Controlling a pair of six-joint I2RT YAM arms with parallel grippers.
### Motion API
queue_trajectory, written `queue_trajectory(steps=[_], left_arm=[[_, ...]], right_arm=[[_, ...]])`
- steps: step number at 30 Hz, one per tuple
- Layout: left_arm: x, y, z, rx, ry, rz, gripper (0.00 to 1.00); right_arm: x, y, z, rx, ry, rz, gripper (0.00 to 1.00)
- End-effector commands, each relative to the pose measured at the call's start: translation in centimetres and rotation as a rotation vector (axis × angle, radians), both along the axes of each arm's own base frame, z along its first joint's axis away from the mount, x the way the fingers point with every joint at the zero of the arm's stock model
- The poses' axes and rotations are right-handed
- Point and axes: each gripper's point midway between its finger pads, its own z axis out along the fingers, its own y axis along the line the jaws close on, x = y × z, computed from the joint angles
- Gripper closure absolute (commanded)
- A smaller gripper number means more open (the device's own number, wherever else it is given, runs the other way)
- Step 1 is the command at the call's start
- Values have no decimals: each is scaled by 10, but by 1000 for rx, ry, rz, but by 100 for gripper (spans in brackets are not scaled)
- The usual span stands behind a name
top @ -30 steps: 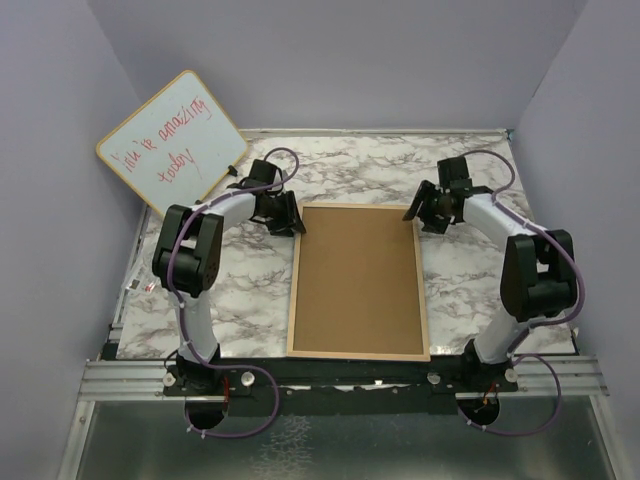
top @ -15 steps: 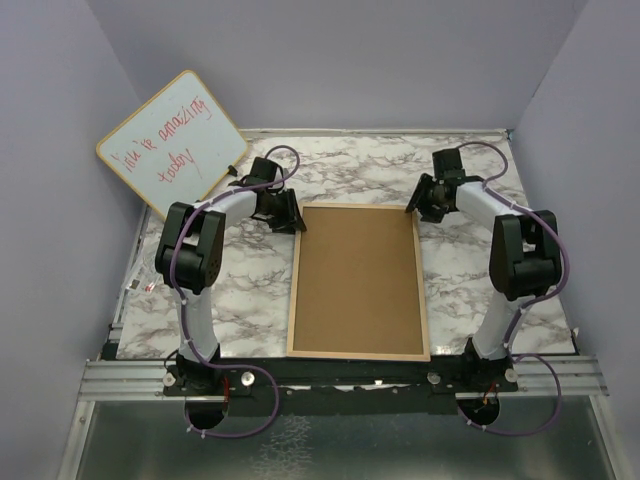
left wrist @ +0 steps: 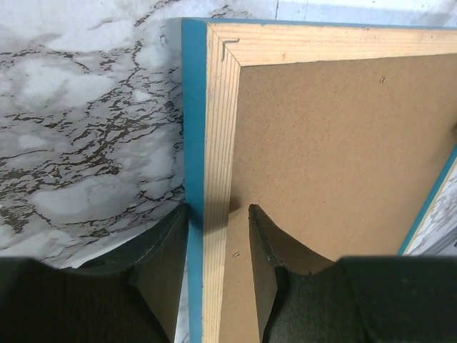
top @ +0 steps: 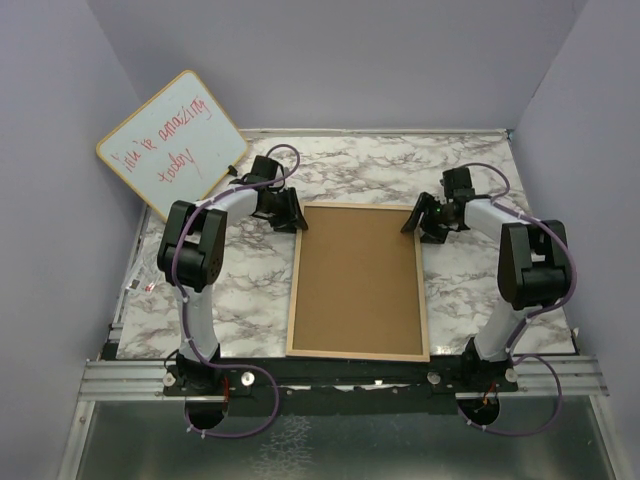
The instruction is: Put the photo into the frame
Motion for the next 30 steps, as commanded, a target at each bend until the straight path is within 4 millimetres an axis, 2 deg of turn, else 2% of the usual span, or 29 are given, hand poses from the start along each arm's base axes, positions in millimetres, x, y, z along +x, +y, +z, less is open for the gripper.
queue_trajectory(steps=[1,4,8,12,21,24,30], left_arm=[[-21,-19,-26,-9,91,-56,59],[-24,-27,-27,-19,95,-79,59],[-24,-38,-28,-31,98,-105,59],[-17,-50,-24,-44,83,-118,59],[-1,-79,-21,-80,62,-149,59],[6,-93,-17,-102,50,-164,59],[16,-116,-13,-148,41,-185,58]], right_arm=[[-25,36,11,194,21,147,36],[-19,44,30,241,-45,182,37],[-6,54,71,302,-171,216,37],[4,63,110,364,-276,234,37],[9,77,177,489,-438,264,37],[9,81,196,524,-478,282,37],[8,86,219,583,-495,287,37]])
